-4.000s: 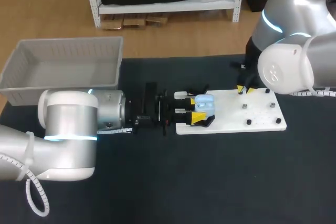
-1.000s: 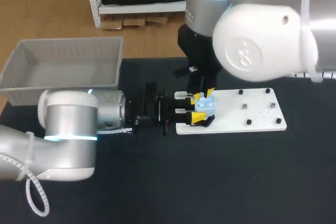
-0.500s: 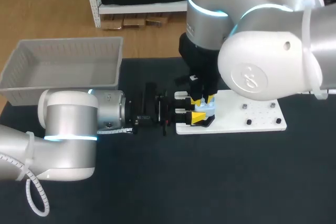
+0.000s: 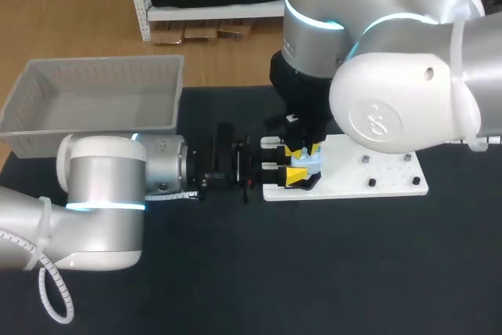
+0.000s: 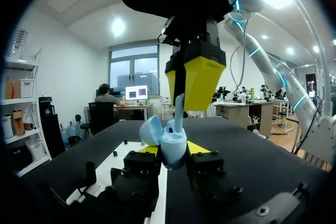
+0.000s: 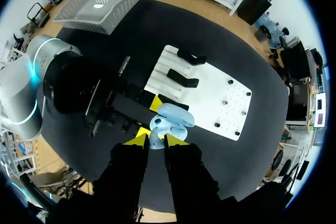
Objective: Pick up each earbud case from the left stands, insert the matching earbuds, close the lid, and place the case in the box.
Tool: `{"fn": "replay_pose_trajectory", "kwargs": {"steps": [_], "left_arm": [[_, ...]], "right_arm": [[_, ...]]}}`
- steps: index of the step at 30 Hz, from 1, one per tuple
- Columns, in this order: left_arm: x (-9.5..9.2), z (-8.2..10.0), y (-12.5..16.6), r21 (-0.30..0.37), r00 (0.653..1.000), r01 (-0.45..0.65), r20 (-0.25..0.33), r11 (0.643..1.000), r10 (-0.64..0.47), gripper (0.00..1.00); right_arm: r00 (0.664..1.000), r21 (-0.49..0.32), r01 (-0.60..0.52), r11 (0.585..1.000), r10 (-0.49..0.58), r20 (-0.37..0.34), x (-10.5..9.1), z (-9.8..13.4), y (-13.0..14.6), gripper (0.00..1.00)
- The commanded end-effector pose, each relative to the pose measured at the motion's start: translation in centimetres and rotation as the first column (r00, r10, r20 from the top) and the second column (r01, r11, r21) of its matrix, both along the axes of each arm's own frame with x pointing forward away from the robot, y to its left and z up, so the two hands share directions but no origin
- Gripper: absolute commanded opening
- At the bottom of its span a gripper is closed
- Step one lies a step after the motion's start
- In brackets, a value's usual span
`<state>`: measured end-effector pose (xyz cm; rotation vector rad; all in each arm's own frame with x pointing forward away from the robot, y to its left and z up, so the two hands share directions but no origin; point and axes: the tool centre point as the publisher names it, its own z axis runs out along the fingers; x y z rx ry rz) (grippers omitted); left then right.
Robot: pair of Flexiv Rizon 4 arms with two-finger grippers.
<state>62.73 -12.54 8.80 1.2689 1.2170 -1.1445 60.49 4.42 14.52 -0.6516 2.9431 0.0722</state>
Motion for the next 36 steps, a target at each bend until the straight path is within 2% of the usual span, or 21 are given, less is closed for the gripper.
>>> {"fn": "replay_pose_trajectory", "kwargs": {"steps": [1, 36], "left_arm": [[-0.14, -0.01, -0.09, 0.0, 1.0, -0.008, 0.002, 1.0, 0.008, 0.0], [-0.14, -0.01, -0.09, 0.0, 1.0, -0.008, 0.002, 1.0, 0.008, 0.0]], "right_arm": [[1.0, 0.005, 0.0, 1.0, 0.0, 0.006, 0.12, -0.12, -0.09, 0.0], [1.0, 0.017, -0.008, 1.0, 0.008, -0.011, 0.92, -0.95, 0.16, 0.0]]}}
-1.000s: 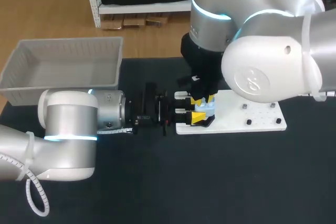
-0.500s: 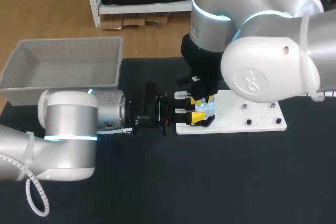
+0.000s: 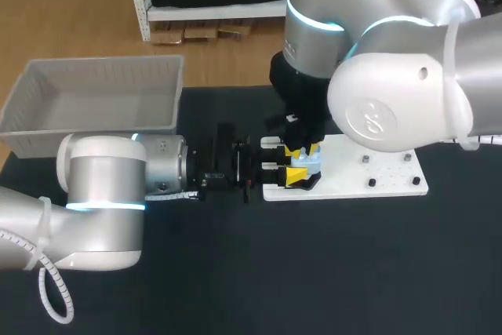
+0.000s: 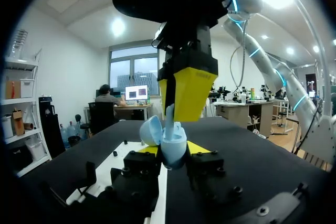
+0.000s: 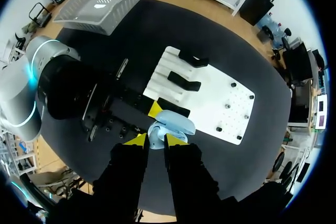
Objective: Pick up each earbud case from the left stands, insert the matching earbuds, close the lid, and place the case in the box.
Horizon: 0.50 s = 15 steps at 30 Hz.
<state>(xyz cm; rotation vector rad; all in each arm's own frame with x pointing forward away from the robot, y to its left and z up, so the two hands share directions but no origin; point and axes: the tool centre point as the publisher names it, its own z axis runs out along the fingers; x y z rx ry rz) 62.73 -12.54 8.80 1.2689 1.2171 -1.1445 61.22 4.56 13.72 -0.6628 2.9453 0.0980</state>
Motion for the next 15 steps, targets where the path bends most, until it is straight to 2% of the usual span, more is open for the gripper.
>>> {"fn": "replay_pose_trajectory", "kwargs": {"steps": [1, 15], "left_arm": [[-0.14, -0.01, -0.09, 0.0, 1.0, -0.008, 0.002, 1.0, 0.008, 0.0], [-0.14, -0.01, -0.09, 0.0, 1.0, -0.008, 0.002, 1.0, 0.008, 0.0]], "right_arm": [[1.0, 0.003, 0.001, 1.0, -0.001, -0.003, 0.2, -0.2, 0.0, 0.0], [1.0, 0.004, 0.001, 1.0, -0.001, -0.021, 0.34, -0.8, -0.14, 0.0]]}}
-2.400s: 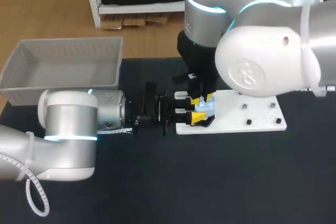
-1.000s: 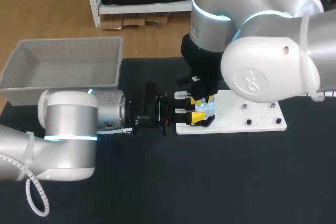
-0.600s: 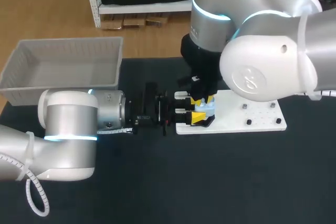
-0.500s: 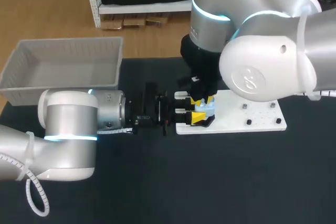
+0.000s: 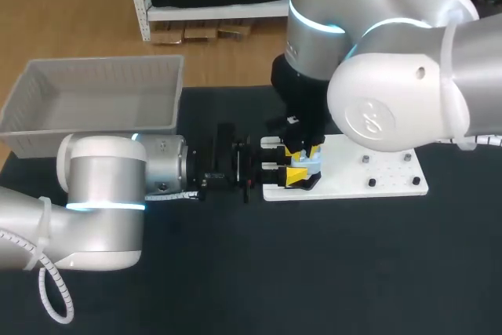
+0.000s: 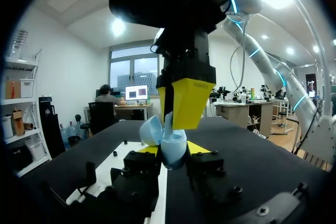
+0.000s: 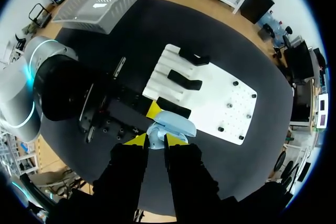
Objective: Pick up each earbud case from the left stands, insert the matching earbuds, close the lid, and place the case in the box.
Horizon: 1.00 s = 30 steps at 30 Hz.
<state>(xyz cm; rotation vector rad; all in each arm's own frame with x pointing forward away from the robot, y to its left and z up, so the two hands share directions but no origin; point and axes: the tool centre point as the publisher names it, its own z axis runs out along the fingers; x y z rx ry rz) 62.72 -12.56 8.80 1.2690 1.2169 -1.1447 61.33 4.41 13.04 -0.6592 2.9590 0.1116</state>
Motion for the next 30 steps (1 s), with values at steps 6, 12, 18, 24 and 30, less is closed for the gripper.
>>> {"fn": "replay_pose_trajectory", "kwargs": {"steps": [6, 12, 18, 24, 30], "left_arm": [[-0.1, 0.0, -0.1, 0.0, 1.0, -0.008, 0.002, 1.0, 0.008, 0.0], [-0.1, 0.0, -0.1, 0.0, 1.0, -0.008, 0.002, 1.0, 0.008, 0.0], [-0.1, 0.0, -0.1, 0.0, 1.0, -0.008, 0.002, 1.0, 0.008, 0.0], [-0.1, 0.0, -0.1, 0.0, 1.0, -0.008, 0.002, 1.0, 0.008, 0.0], [-0.1, 0.0, -0.1, 0.0, 1.0, -0.008, 0.002, 1.0, 0.008, 0.0]], "right_arm": [[1.0, -0.009, -0.012, 1.0, 0.012, -0.016, 0.3, -0.4, 0.1, 0.0], [1.0, -0.014, -0.019, 1.0, 0.018, -0.023, 0.3, -0.4, 0.1, 0.09], [0.999, 0.006, -0.041, 0.999, 0.041, -0.023, -0.1, 0.4, 0.3, 0.87], [0.998, 0.047, -0.061, 0.997, 0.062, -0.02, -0.9, 2.4, 0.1, 1.0], [1.0, 0.067, -0.01, 0.998, 0.009, 0.01, 0.3, 4.0, -1.0, 1.0]]}}
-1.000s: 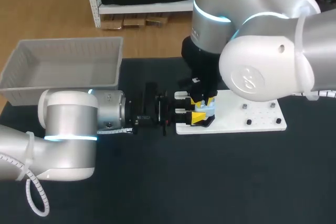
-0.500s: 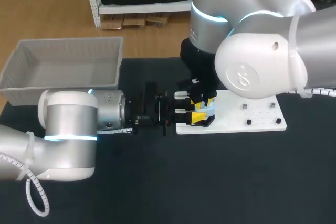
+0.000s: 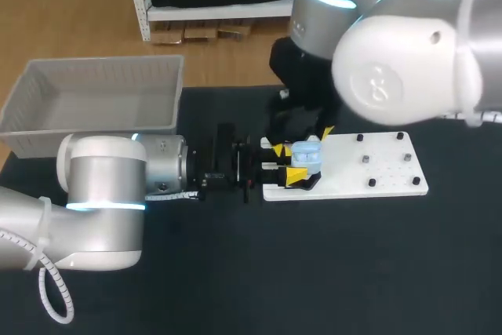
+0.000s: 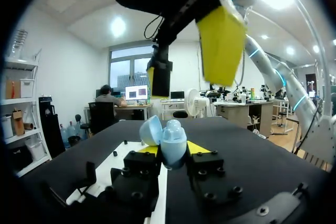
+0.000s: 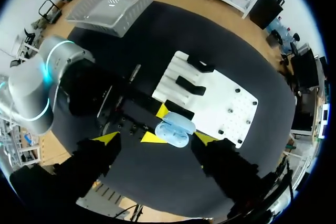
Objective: Pick up each earbud case from the left stands, insert the matching earbuds, close the lid, and place the case in the box.
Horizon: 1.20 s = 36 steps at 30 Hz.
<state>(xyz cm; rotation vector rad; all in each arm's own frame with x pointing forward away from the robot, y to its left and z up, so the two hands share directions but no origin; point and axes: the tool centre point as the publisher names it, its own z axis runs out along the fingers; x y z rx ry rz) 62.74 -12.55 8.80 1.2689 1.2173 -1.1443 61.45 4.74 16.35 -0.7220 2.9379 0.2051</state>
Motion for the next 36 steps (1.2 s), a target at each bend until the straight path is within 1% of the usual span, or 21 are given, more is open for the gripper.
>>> {"fn": "replay_pose_trajectory", "kwargs": {"steps": [1, 2, 4, 5, 9, 16, 21, 26, 31, 36], "left_arm": [[-0.2, 0.0, -0.1, 0.0, 1.0, -0.007, 0.002, 1.0, 0.007, 0.0], [-0.2, 0.0, -0.1, 0.0, 1.0, -0.007, 0.002, 1.0, 0.007, 0.0], [-0.2, 0.0, -0.1, 0.0, 1.0, -0.007, 0.002, 1.0, 0.007, 0.0], [-0.2, 0.0, -0.1, 0.0, 1.0, -0.007, 0.002, 1.0, 0.007, 0.0], [-0.2, 0.0, -0.1, 0.0, 1.0, -0.007, 0.002, 1.0, 0.007, 0.0], [-0.2, 0.0, -0.1, 0.0, 1.0, -0.007, 0.002, 1.0, 0.007, 0.0], [-0.2, 0.0, -0.1, 0.0, 1.0, -0.007, 0.002, 1.0, 0.007, 0.0], [-0.2, 0.0, -0.1, 0.0, 1.0, -0.007, 0.002, 1.0, 0.007, 0.0], [-0.2, 0.0, -0.1, 0.0, 1.0, -0.007, 0.002, 1.0, 0.007, 0.0], [-0.2, 0.0, -0.1, 0.0, 1.0, -0.007, 0.002, 1.0, 0.007, 0.0]], "right_arm": [[0.998, 0.012, 0.064, 0.998, -0.064, 0.019, 0.8, 0.8, -1.7, 1.0], [0.996, 0.025, 0.084, 0.996, -0.084, 0.015, 1.3, 0.8, -2.0, 1.0], [0.99, 0.017, 0.141, 0.99, -0.142, 0.017, 2.6, 0.8, -2.7, 1.0], [0.987, 0.025, 0.161, 0.987, -0.162, 0.015, 3.1, 0.7, -3.0, 1.0], [0.972, 0.012, 0.234, 0.972, -0.235, 0.01, 4.9, 0.1, -4.1, 1.0], [0.961, 0.012, 0.275, 0.961, -0.274, -0.036, 7.1, -1.6, -5.4, 1.0], [0.956, 0.0, 0.286, 0.958, -0.286, -0.065, 7.5, -2.9, -5.7, 1.0], [0.952, -0.015, 0.289, 0.957, -0.289, -0.096, 7.3, -4.4, -5.9, 1.0], [0.952, -0.023, 0.282, 0.959, -0.283, -0.12, 6.4, -5.1, -5.9, 1.0], [0.949, 0.0, 0.269, 0.963, -0.265, -0.169, 5.2, -5.5, -6.3, 1.0]]}}
